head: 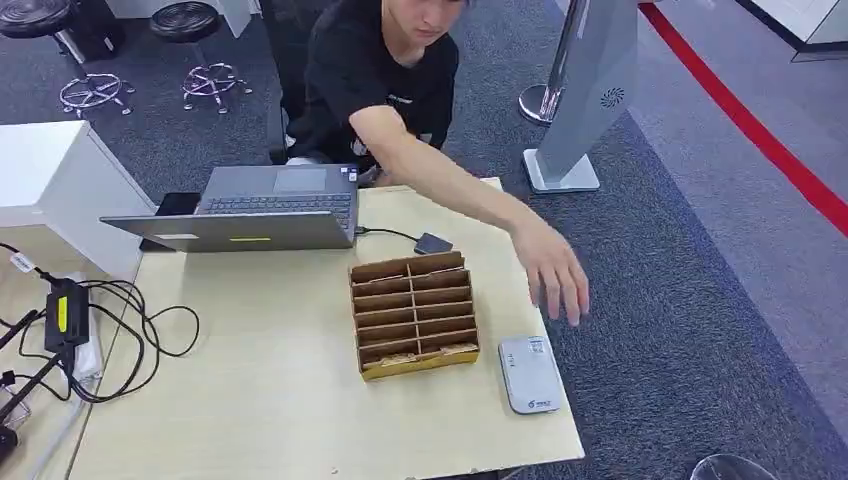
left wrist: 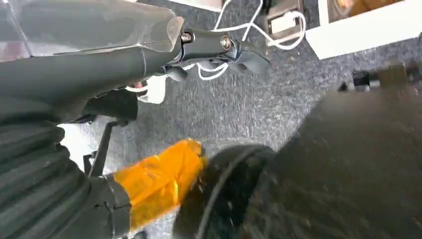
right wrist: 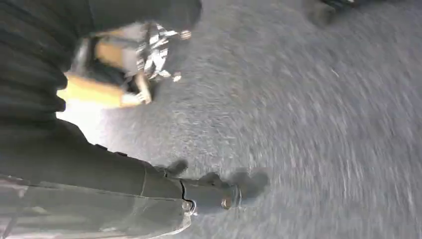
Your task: Pass the card to the sensor for recognition and then transmit it.
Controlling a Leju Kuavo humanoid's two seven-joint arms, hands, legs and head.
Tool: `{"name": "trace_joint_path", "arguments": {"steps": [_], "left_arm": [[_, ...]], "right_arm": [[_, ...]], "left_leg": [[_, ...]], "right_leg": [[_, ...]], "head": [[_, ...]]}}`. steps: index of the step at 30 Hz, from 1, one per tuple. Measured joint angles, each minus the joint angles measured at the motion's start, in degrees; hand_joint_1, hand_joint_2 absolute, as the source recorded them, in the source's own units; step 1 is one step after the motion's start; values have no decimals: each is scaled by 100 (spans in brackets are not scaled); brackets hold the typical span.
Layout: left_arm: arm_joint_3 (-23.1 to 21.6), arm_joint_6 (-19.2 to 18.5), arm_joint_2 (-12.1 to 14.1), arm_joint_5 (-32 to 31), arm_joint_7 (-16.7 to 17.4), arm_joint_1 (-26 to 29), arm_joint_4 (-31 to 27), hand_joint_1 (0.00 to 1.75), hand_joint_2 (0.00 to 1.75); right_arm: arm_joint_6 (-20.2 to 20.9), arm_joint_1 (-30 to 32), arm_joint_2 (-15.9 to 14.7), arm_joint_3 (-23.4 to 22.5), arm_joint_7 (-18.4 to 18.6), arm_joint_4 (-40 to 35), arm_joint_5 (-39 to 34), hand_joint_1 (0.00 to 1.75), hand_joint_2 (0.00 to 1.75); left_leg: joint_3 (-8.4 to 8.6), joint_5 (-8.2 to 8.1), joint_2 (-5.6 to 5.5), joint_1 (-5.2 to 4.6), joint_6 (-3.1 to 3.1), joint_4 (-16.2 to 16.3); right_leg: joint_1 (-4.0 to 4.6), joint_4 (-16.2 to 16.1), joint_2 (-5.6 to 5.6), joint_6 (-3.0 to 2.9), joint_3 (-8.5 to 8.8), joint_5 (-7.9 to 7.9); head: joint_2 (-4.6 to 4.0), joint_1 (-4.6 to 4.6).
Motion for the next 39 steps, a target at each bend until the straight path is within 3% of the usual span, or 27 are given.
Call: {"name": "trace_joint_path", "arguments": {"steps": [1,2,3,5,6,8,10,11,13,17,29,33,35,37,39], "left_arm": [[11,35,0,-84,0,-8,0,0,175],[11,66,-4,-220,0,-16,0,0,175],[-2,72,-9,-381,-7,-22,0,0,175],[-87,-124,-24,-688,-46,-38,0,0,175],[-137,-248,-37,-809,-55,-36,0,0,175],[-249,-343,-68,-982,-35,-10,0,0,175],[-400,-382,-118,-1269,92,41,2,0,175],[-476,-389,-137,-1394,135,42,0,0,175],[-636,-402,-173,-1495,170,13,0,0,175],[-480,-349,-122,-629,-51,25,2,0,175],[-35,-299,-22,-80,-247,38,2,0,175],[842,-207,87,1345,-527,30,2,0,175],[1268,-243,103,1688,-590,19,0,0,175],[1647,-146,116,1913,-588,37,2,0,175],[2005,-61,135,2026,-662,61,2,0,175]], "right_arm": [[-106,2,11,-7,-24,0,-84,148,175],[-136,1,40,-24,-44,9,-151,96,175],[-42,-1,50,-35,-24,15,-147,0,175],[334,-3,50,-35,131,17,14,0,175],[254,-1,50,-22,203,15,128,0,175],[-223,4,61,9,282,13,163,0,175],[-962,-9,61,-68,148,11,-62,0,175],[-1058,-19,42,-148,49,0,-144,0,175],[-809,-43,15,-236,-90,-2,-160,0,175],[347,-21,37,-111,-179,11,418,0,175],[493,4,164,114,-201,31,537,0,175],[-8,6,164,57,-247,20,308,0,175],[-238,2,147,6,-267,2,314,0,175],[-1085,-1,147,-59,-306,-26,196,0,175],[-1459,-27,107,-299,-381,-50,-154,0,175]], "left_leg": [[0,0,0,0,0,0],[1,0,2,0,0,0],[1,0,3,0,0,0],[1,0,3,5,0,0],[1,0,4,5,0,0],[0,0,5,3,0,0],[-1,0,4,0,0,-1],[-8,0,-2,2,0,-1],[-7,0,-11,2,0,-1],[-1,0,-4,1,0,1],[1,0,-2,0,0,-2],[2,0,-1,-1,0,-1],[1,0,2,2,0,-1],[1,0,11,1,0,-1],[1,0,10,2,0,-1]], "right_leg": [[0,0,0,0,0,0],[0,0,0,0,-1,0],[0,0,1,0,0,0],[4,0,1,0,1,0],[4,1,3,0,1,0],[2,1,4,0,1,0],[-1,1,4,0,1,0],[0,1,-1,0,0,0],[0,0,-6,0,5,0],[0,0,-2,1,2,0],[-1,2,1,0,2,0],[-1,2,0,0,2,0],[1,2,2,0,3,0],[-1,2,12,0,1,0],[1,2,11,0,1,0]], "head": [[0,-2],[0,-2],[0,-7],[0,2],[0,0],[0,0],[0,-7],[0,0],[0,2],[0,0],[0,-2],[0,-4],[0,2],[0,-2],[0,2]]}}
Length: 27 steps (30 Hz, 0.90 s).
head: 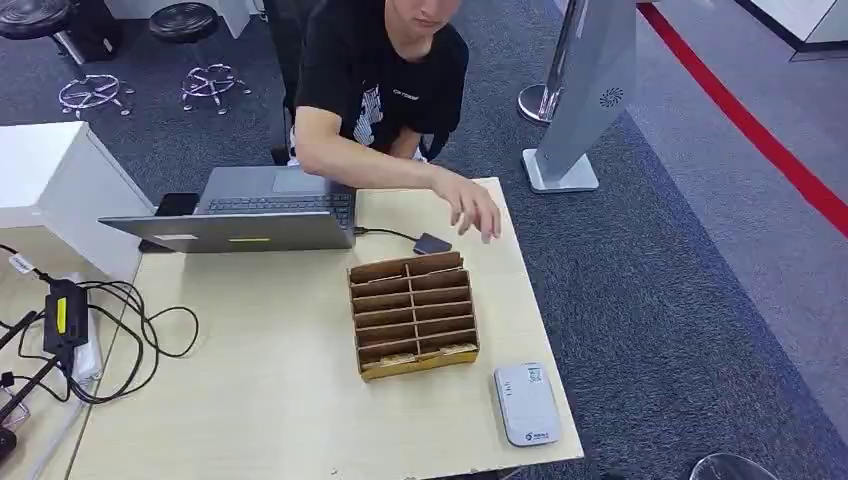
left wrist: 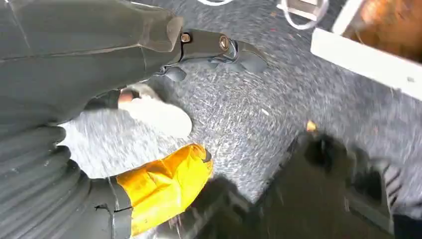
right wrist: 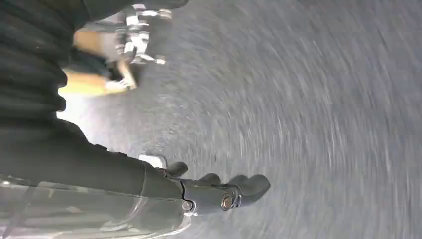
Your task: Pass the card to the sensor for recognition and then transmit it.
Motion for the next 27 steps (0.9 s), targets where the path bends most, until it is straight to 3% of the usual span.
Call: {"name": "trace_joint_path", "arguments": {"steps": [2,5,6,9,10,12,15,20,23,24,27], "left_arm": [[247,-42,24,-20,-55,20,-2,0,175],[458,-269,59,-149,-129,-3,-2,0,175],[514,-284,64,-123,-131,-18,-2,0,175],[731,-125,64,-4,-131,-32,0,0,175],[780,-96,64,-2,-134,-31,-2,0,175],[891,-65,75,2,-182,-27,-2,0,175],[993,-168,99,-124,-254,-67,-2,0,175],[1081,-168,116,-149,-280,-142,-2,0,175],[1166,-24,114,-94,-280,-127,-2,0,175],[1206,5,112,-96,-282,-122,-2,0,175],[1278,-44,118,-195,-313,-116,-2,0,175]], "right_arm": [[449,-24,-40,-233,9,-9,-80,0,175],[1846,5,-57,-186,166,-7,509,0,175],[1934,20,-57,-117,190,-4,628,0,175],[863,22,4,-212,99,2,159,0,175],[690,11,-5,-272,72,0,103,0,175],[958,4,-40,-353,92,-2,165,0,175],[2069,20,-48,-199,258,2,740,0,175],[1894,69,68,8,291,31,878,0,175],[829,51,59,-102,168,2,367,0,175],[696,29,46,-208,120,0,194,0,175],[1540,22,24,-292,199,2,412,0,175]], "left_leg": [[1,0,-1,0,0,0],[2,0,2,3,0,0],[2,0,2,3,0,0],[4,0,1,-2,0,-1],[4,0,1,2,-1,-1],[3,1,1,7,-1,-1],[4,0,5,6,-1,1],[3,0,3,5,-1,1],[2,0,5,6,-1,1],[2,0,4,6,-1,1],[3,0,3,5,-1,2]], "right_leg": [[0,0,-1,0,-1,0],[4,0,1,0,-1,0],[3,0,2,0,-1,0],[-2,2,0,0,-1,0],[1,3,0,0,0,0],[6,3,1,0,0,0],[7,1,4,-1,0,1],[5,3,2,-1,0,1],[6,2,4,-1,1,1],[6,2,4,-1,1,1],[6,1,3,-1,1,1]], "head": [[0,-4],[0,-2],[0,-2],[0,-11],[0,-4],[0,0],[0,2],[0,-5],[0,-4],[0,-2],[0,0]]}}
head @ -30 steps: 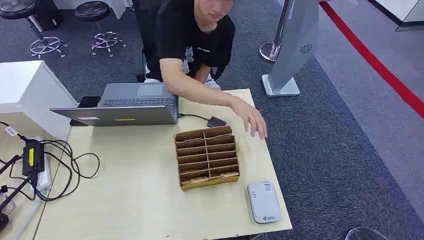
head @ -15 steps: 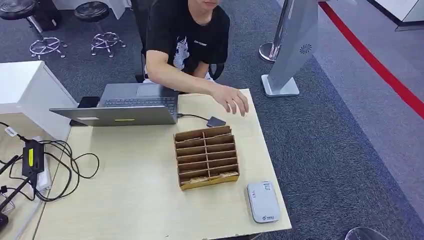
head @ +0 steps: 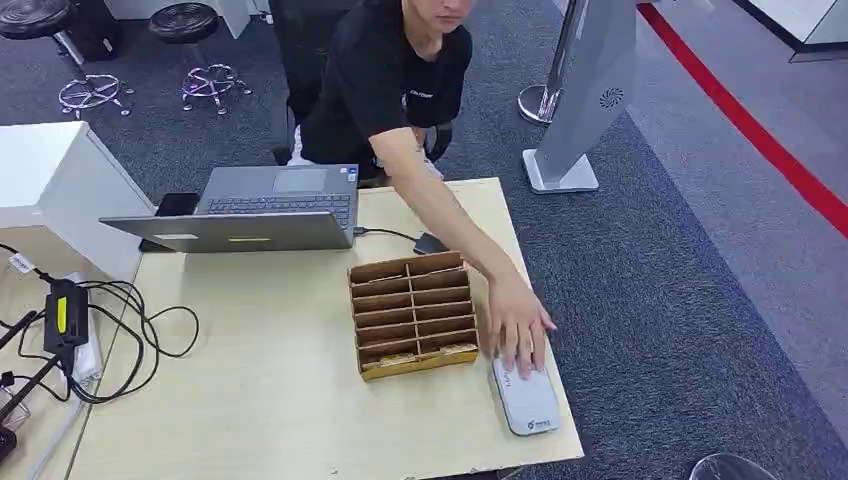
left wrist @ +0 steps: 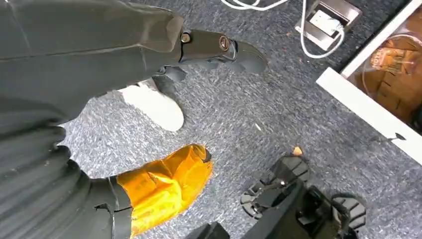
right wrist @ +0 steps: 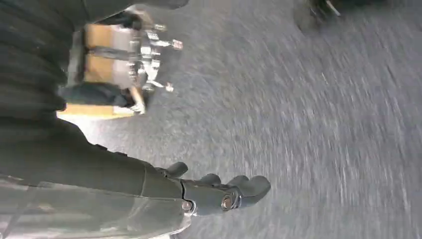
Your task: Pass the card to the sensor for recognition and then transmit it.
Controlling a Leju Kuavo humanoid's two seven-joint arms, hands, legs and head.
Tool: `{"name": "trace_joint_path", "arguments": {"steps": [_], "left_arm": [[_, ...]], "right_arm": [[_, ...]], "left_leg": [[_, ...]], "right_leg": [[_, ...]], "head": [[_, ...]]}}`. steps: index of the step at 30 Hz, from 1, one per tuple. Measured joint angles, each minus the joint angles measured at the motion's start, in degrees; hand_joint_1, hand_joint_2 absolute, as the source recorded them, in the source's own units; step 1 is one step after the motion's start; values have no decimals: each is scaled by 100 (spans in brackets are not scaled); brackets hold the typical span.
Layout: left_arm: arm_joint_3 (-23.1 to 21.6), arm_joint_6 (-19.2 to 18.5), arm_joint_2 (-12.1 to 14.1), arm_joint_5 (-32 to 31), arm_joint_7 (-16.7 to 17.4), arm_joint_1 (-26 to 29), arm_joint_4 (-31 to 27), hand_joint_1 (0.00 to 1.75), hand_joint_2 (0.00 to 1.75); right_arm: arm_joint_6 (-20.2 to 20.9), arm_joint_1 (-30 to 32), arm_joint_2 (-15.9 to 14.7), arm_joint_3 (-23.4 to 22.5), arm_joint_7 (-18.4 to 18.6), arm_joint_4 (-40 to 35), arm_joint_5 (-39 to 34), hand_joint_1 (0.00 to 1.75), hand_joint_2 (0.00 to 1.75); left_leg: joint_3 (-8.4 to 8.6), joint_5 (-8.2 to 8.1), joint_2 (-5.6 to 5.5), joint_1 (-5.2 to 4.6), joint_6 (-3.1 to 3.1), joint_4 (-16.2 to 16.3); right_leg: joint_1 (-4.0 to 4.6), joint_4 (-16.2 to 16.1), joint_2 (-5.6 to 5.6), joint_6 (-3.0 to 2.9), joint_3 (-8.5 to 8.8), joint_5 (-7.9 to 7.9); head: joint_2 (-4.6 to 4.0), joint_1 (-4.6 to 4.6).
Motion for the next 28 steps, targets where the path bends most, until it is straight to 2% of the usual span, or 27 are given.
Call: {"name": "trace_joint_path", "arguments": {"steps": [1,2,3,4,5,6,7,8,10,11,12,14,17,19,23,24,25,27,28], "left_arm": [[2,-54,4,-61,-13,-6,0,0,175],[4,-87,11,-105,-24,-14,0,0,175],[4,-92,13,-127,-24,-22,0,0,175],[17,-72,13,-122,-18,-25,0,0,175],[66,-15,13,-116,26,-22,0,0,175],[100,18,9,-118,28,-16,0,0,175],[129,18,7,-146,26,-10,0,0,175],[133,-4,2,-218,5,-6,0,0,175],[133,-101,7,-372,-39,-11,0,0,175],[133,-127,11,-422,-41,-21,0,0,175],[133,-124,9,-441,-41,-30,0,0,175],[133,-87,-2,-444,-41,-37,0,0,175],[138,0,-15,-452,-35,-32,0,0,175],[138,7,-24,-518,-35,-29,0,0,175],[138,-85,-26,-671,-35,-38,0,0,175],[138,-100,-26,-686,-35,-41,0,0,175],[138,-98,-26,-686,-24,-41,0,0,175],[138,-11,-39,-686,22,-38,0,0,175],[138,37,-50,-686,22,-33,0,0,175]], "right_arm": [[474,5,0,58,52,0,245,0,175],[626,14,2,116,92,4,382,0,175],[522,23,2,142,105,9,376,0,175],[224,29,30,138,100,11,301,0,175],[-380,28,59,107,44,15,114,0,175],[-641,18,61,57,24,13,30,0,175],[-709,5,50,5,52,13,-10,0,175],[-545,1,48,-20,98,13,8,0,175],[437,6,20,-2,111,13,258,0,175],[784,8,20,42,140,13,365,0,175],[805,12,24,68,170,13,386,0,175],[242,23,98,70,151,22,306,0,175],[-188,14,105,55,72,9,237,0,175],[-52,1,83,31,32,4,260,0,175],[744,10,85,129,50,22,609,0,175],[711,18,87,164,103,24,651,0,175],[502,21,114,188,190,24,637,0,175],[-258,20,151,158,299,22,391,0,175],[-490,14,142,101,286,7,286,0,175]], "left_leg": [[0,0,0,0,0,0],[0,0,1,-1,0,1],[0,0,0,-1,0,1],[-1,0,0,-2,0,1],[0,0,1,-4,0,1],[0,0,1,-4,0,0],[0,0,1,1,0,0],[-1,0,1,3,0,0],[0,0,1,2,0,0],[0,0,1,2,0,1],[1,0,2,-1,0,2],[1,0,1,-1,0,2],[0,0,1,3,0,0],[0,0,1,2,0,0],[1,0,2,0,0,2],[0,0,1,0,0,2],[0,0,1,0,0,2],[0,0,1,-4,0,1],[0,0,1,-1,0,1]], "right_leg": [[0,0,0,0,0,0],[0,-1,0,0,0,0],[0,-1,0,0,0,0],[-1,-1,0,0,-1,0],[-5,0,0,0,-1,0],[-5,1,0,0,-2,0],[0,0,0,0,-1,0],[2,0,0,0,-1,0],[2,0,0,0,-1,0],[2,-1,1,0,-1,0],[0,-1,1,0,-1,0],[-1,0,0,0,-2,0],[2,1,0,0,-1,0],[1,1,0,0,0,0],[1,0,1,0,-1,0],[1,-1,1,0,-1,0],[1,-1,1,0,-1,0],[-4,0,0,0,-2,0],[-2,0,0,0,-2,0]], "head": [[0,-2],[0,0],[0,-2],[0,-2],[0,-9],[0,-7],[0,-2],[0,2],[0,2],[0,2],[0,-2],[0,0],[0,-2],[0,-4],[0,0],[0,0],[0,-2],[0,-9],[0,-5]]}}
